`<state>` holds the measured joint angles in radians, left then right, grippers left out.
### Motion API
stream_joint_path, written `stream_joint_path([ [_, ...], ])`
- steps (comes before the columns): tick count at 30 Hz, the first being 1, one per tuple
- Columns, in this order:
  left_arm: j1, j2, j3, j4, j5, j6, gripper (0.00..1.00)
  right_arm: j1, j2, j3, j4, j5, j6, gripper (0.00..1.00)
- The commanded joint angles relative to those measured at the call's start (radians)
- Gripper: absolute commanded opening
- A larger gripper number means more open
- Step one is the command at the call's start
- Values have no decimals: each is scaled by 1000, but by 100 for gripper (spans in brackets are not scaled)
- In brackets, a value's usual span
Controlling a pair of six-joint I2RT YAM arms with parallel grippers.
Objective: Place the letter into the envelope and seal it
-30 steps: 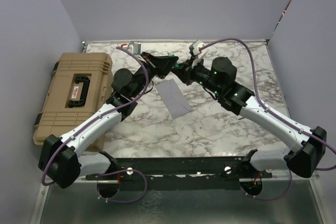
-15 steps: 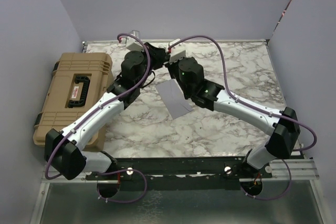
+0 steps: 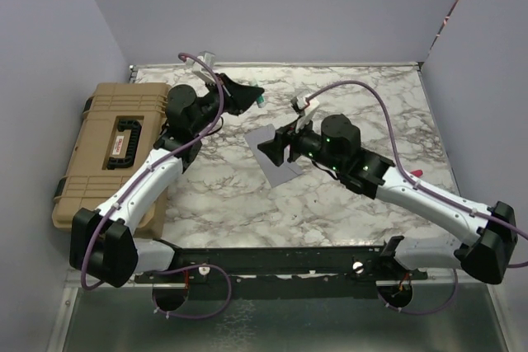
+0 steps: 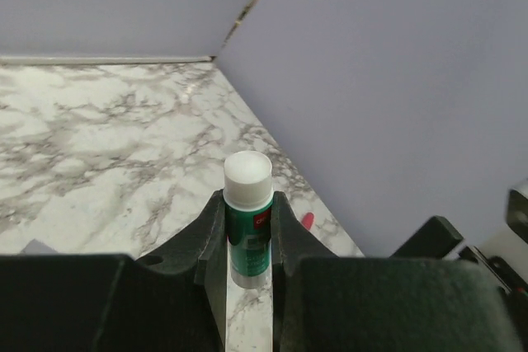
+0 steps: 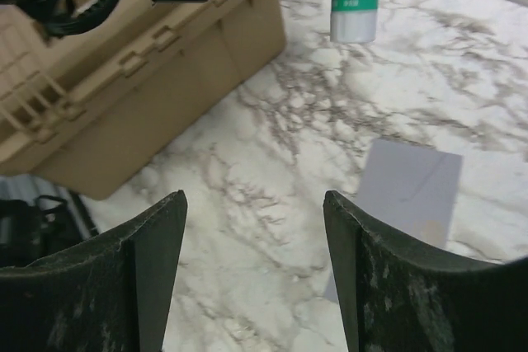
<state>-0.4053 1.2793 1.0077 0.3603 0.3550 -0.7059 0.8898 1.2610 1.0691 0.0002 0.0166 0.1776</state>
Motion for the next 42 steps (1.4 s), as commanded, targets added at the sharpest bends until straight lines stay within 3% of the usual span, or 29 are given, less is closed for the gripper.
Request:
stream_joint_path([
  [1,30,-24,-53,253,381,-4,0,-2,-97,-125,194,-180,198,71],
  [9,30,-49,-81,438,642,-44,0,-3,-241,-289,400,-83,342,70],
  [14,23,-77,-88,476,717,-22,0,-3,-288,-348,450,83,381,73],
  [23,-36,-80,-83,479,741,-11,0,-3,-197,-210,425,-155,232,72],
  [27,-73,-78,-81,479,730,-7,0,-3,-168,-170,432,-157,209,64],
  [37,-82,-95,-78,480,667,-27,0,-3,-147,-148,395,-219,186,18],
  [39,-81,-94,-78,482,658,-27,0,-4,-158,-154,390,-224,183,16],
  [42,-81,-86,-72,481,649,-28,0,-3,-171,-149,362,-223,172,21],
])
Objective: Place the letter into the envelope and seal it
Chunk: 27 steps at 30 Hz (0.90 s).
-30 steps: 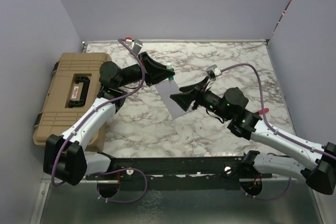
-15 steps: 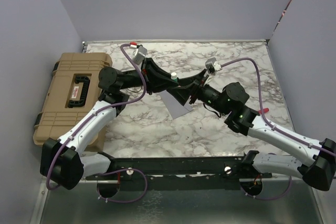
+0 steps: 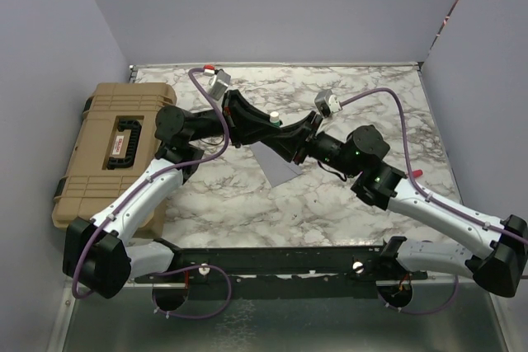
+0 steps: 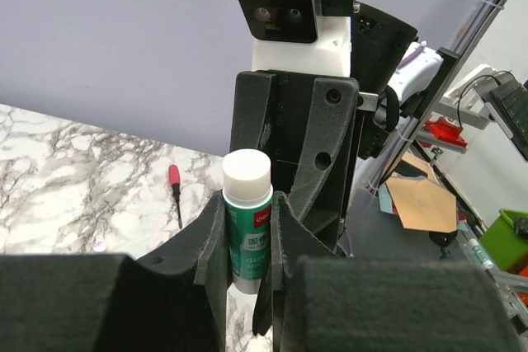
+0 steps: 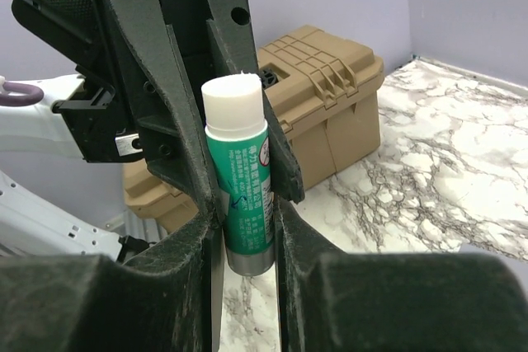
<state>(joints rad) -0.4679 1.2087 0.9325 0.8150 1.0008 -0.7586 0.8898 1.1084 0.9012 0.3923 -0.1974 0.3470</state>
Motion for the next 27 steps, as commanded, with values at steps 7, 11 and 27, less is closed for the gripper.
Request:
stream_joint_path([
  [7,-19,-5,16,27,1,15,0,-3,-47,9,-53,15,-18,35],
  [11,-20,-9,15,27,-6,8,0,-3,-54,4,-60,21,-25,35],
  [27,-20,-9,15,27,-43,-3,0,-3,-61,13,-123,36,-41,27],
])
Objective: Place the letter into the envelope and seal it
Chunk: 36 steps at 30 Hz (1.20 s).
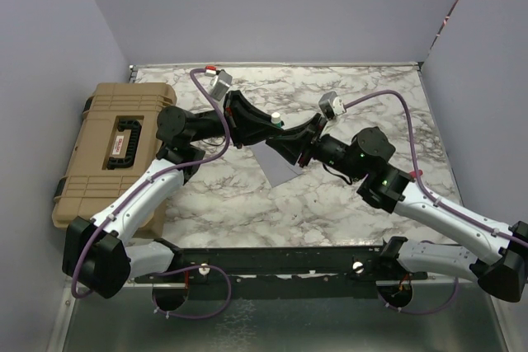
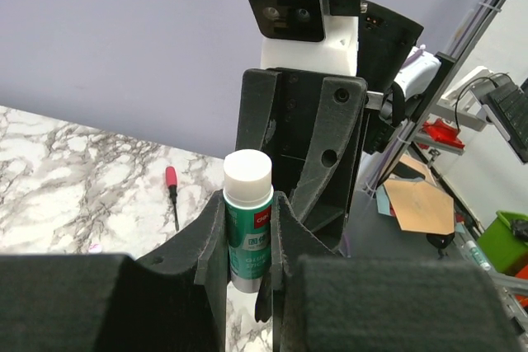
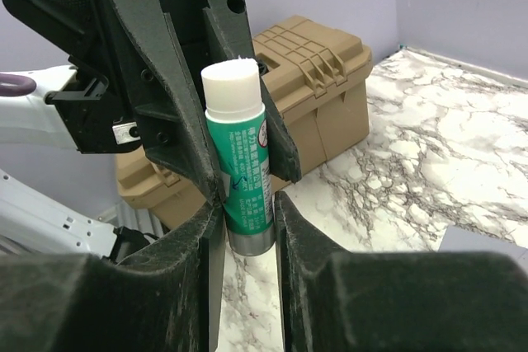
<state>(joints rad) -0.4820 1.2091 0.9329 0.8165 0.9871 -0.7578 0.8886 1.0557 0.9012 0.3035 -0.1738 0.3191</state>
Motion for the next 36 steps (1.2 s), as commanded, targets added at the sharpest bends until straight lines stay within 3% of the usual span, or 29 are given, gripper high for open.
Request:
stream_joint_path([
  [1,-6,-8,15,26,-37,-6,0,-2,-7,13,-38,13,-15,27],
  [6,-4,1,15,26,-53,-20,0,-2,-13,18,-44,20,-21,24],
  [9,-5,5,16,26,-67,-38,0,-2,-17,21,-38,25,-16,6],
  [10,-4,7,17,26,-75,-47,6,-2,-19,20,-30,29,-8,1],
  [13,-6,9,5,26,-83,-56,25,-2,-28,6,21,12,17,1],
  [16,-10,4,-20,26,-87,-55,31,-2,-28,8,47,-14,31,1],
  [27,-28,-25,-83,28,-102,-49,29,-2,-45,6,110,-68,55,1],
  [36,-57,-24,-94,35,-97,-46,35,-2,-41,26,106,-97,56,1],
])
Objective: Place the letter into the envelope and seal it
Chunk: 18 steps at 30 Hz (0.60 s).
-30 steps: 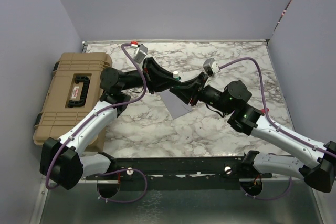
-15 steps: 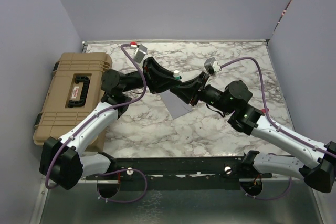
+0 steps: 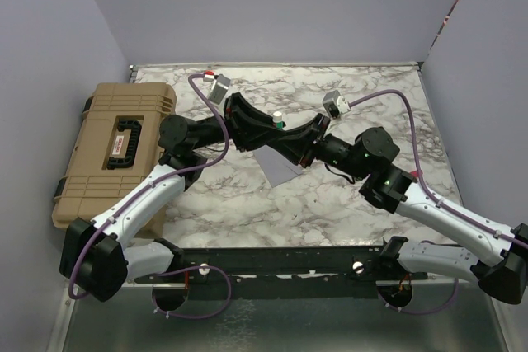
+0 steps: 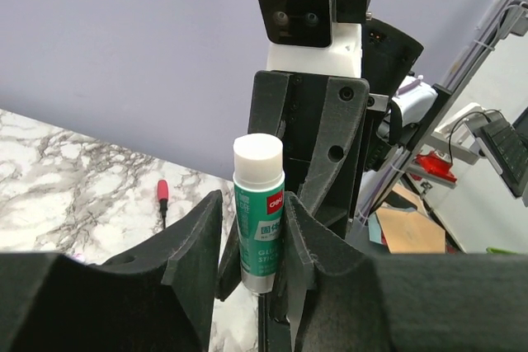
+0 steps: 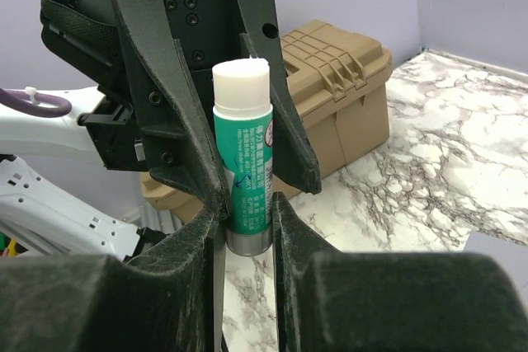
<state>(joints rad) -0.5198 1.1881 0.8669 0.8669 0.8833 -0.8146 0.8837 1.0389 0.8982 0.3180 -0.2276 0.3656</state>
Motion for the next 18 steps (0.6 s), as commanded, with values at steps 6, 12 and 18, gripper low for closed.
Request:
stream_joint_path([
  [6,-28,4,-34,-2,-31,23,0,3,-18,44,20,-21,7,12],
  [12,-21,5,-54,-139,-205,101,0,2,-13,80,-289,228,-31,73],
  [18,-17,-33,-36,-508,-612,279,0,3,-35,60,-542,543,24,77],
])
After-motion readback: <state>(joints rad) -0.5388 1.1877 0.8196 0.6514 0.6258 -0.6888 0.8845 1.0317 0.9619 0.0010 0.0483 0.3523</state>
